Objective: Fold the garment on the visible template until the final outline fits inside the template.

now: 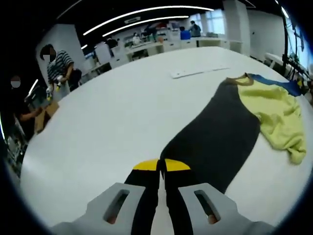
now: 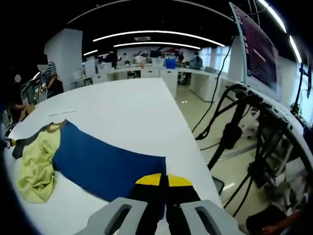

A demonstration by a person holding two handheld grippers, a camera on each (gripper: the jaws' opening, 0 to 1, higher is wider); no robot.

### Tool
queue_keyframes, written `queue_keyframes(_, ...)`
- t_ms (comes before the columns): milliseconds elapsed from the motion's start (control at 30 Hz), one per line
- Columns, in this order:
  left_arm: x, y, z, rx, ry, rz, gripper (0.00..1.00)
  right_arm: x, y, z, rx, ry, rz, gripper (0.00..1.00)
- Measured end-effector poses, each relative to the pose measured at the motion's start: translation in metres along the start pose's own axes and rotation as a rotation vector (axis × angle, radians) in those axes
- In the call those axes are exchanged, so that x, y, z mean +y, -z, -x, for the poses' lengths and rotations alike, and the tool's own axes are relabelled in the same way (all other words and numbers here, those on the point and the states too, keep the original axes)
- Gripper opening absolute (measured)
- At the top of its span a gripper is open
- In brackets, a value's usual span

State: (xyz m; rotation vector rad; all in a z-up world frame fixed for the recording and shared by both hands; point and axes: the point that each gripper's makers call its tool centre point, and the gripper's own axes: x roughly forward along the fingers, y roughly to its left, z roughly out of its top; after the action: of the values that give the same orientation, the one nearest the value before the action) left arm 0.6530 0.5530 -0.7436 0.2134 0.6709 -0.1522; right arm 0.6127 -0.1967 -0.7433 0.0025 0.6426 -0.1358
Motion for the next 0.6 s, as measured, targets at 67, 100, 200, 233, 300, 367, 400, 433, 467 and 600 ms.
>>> queue_keyframes(67,0.005,0.005,0.001,0.008,-0.01,0.007,0.0,-0.001,0.006,0.0,0.025,0.012,0.011,0.0)
queue_keyframes(100,0.006,0.008,0.002,0.01,-0.014,0.015,0.01,-0.003,0.006,0.001,0.024,0.022,0.003,0.0)
queue_keyframes(200,0.01,0.01,0.007,0.001,-0.029,0.041,0.01,-0.006,0.004,0.005,0.01,0.042,-0.008,0.01)
queue_keyframes(233,0.012,0.01,0.009,0.001,-0.036,0.039,0.0,-0.008,0.003,0.007,0.008,0.052,-0.005,0.04)
queue_keyframes(300,0.017,0.011,0.013,-0.009,-0.053,0.019,0.03,-0.009,0.002,0.01,-0.002,0.05,-0.022,0.09)
queue_keyframes(367,0.018,0.01,0.018,-0.023,-0.052,0.016,0.09,-0.006,-0.001,0.013,-0.018,0.027,-0.072,0.12)
queue_keyframes(400,0.016,0.009,0.02,-0.041,-0.037,0.036,0.11,-0.004,-0.002,0.014,-0.022,0.018,-0.072,0.14)
queue_keyframes(433,0.015,0.009,0.022,-0.047,-0.027,0.043,0.13,0.0,-0.004,0.016,-0.027,0.003,-0.059,0.16)
queue_keyframes(467,0.013,0.008,0.025,-0.059,-0.019,0.043,0.14,0.004,-0.005,0.017,-0.031,-0.015,-0.056,0.19)
queue_keyframes(600,0.001,0.005,0.032,-0.106,0.036,0.067,0.27,0.022,-0.012,0.023,-0.051,-0.091,-0.045,0.31)
